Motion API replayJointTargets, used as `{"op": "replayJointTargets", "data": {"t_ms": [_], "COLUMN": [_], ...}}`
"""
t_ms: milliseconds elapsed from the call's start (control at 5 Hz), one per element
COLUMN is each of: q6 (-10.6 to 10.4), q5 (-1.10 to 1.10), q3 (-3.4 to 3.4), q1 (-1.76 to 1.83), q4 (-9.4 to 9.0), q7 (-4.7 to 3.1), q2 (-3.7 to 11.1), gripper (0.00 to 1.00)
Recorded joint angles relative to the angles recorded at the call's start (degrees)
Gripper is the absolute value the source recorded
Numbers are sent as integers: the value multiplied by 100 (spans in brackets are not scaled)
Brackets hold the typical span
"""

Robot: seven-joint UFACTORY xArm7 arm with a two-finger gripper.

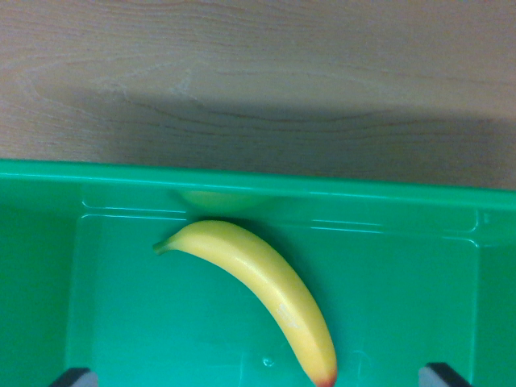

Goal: Pick fruit

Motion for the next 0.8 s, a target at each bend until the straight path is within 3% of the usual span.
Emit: {"op": "replayJointTargets", "data": {"t_ms": [200,400,600,800], "q6": [-253,-253,-507,-507], "q5": [-12,-12,-25,-25], "q3": [-5,-5,-11,-11], "q1": [4,4,8,8], "q4": [-165,-165,-331,-331], "q7": [-103,-103,-206,-206], "q2": [80,80,161,161], "gripper": [0,0,0,0]}}
